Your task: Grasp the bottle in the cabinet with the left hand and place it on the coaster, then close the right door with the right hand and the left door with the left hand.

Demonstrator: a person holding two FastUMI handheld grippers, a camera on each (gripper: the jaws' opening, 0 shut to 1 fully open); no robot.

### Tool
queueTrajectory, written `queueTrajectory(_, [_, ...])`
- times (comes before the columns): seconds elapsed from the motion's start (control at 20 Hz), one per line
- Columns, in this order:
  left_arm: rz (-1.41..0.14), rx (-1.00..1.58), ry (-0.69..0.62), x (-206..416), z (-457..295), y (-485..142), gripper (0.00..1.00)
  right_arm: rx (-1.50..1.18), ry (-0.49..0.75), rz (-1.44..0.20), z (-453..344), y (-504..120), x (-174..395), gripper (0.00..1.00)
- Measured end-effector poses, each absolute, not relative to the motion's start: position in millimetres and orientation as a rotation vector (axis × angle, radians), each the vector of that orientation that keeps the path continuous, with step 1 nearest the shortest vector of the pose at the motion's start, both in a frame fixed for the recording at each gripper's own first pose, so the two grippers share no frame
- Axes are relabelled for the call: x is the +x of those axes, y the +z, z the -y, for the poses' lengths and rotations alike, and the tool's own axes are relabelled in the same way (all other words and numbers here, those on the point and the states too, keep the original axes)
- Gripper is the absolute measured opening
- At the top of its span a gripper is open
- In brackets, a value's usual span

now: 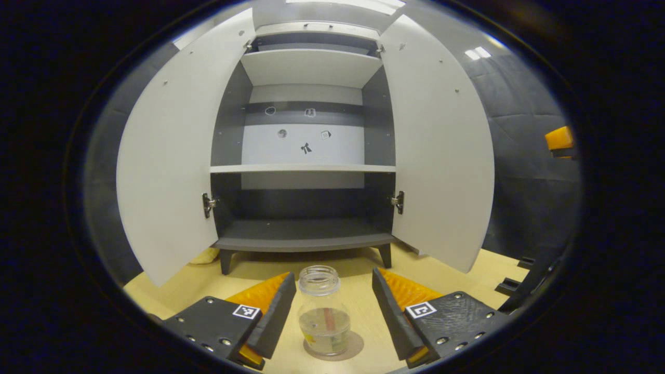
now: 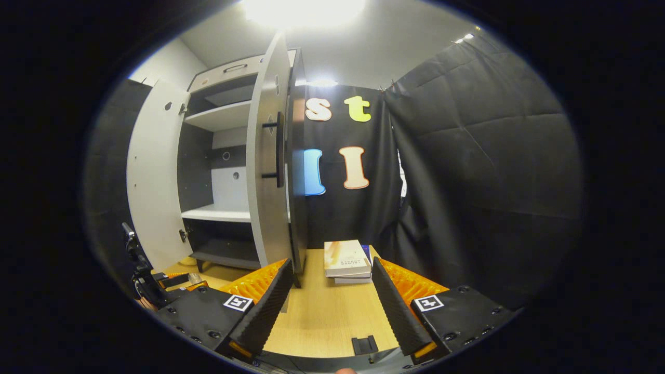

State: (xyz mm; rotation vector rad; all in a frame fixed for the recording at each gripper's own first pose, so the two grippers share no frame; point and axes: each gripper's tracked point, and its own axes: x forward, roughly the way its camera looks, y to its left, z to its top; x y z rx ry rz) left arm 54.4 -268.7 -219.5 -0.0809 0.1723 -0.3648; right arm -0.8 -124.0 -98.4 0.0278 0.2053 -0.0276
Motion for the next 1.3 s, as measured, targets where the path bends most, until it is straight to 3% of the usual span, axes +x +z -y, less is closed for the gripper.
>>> queueTrajectory(0.6, [-0.136,-0.111,-0.257,11,182,-122,0.86,0.100,-0.084,-0.099,139,-28,78,0.98])
queueTrajectory(1.3, [-0.124,-0.123,0.004,21,-18,-101,0.87,-0.022,-0.258,-0.068,105,0,141,0.97])
